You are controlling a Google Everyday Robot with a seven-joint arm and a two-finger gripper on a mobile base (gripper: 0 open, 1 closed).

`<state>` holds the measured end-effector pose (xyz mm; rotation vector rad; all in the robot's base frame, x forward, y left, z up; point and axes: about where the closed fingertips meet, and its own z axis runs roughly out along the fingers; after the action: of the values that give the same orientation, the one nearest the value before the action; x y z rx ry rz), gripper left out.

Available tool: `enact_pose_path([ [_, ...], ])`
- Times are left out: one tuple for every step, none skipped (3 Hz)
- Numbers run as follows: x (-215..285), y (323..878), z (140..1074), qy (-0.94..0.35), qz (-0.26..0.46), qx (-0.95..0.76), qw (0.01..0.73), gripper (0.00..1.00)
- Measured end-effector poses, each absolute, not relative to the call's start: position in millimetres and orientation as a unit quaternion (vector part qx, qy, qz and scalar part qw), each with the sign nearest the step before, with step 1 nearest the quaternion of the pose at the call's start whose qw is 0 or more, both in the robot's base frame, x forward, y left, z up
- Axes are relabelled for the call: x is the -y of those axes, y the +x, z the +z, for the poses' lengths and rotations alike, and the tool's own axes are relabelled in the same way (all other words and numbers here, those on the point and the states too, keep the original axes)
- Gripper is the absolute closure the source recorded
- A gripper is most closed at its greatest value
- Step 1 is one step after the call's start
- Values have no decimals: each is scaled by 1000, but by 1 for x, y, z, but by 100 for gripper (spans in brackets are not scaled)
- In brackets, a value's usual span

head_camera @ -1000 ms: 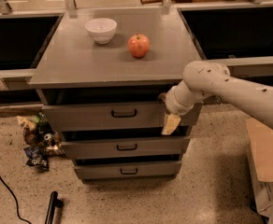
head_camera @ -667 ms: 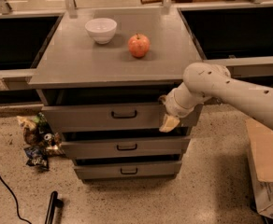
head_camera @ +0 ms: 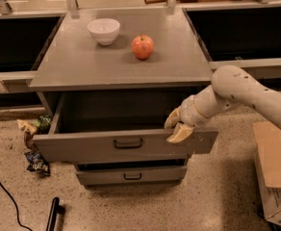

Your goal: Open top drawer

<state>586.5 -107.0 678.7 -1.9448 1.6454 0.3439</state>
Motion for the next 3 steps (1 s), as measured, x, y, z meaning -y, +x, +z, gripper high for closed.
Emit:
enact_pose_path([
  [107, 578, 682, -726, 144, -610, 284, 100],
  [107, 578, 682, -726, 144, -610, 284, 81],
  [107, 578, 682, -726, 144, -610, 284, 57],
])
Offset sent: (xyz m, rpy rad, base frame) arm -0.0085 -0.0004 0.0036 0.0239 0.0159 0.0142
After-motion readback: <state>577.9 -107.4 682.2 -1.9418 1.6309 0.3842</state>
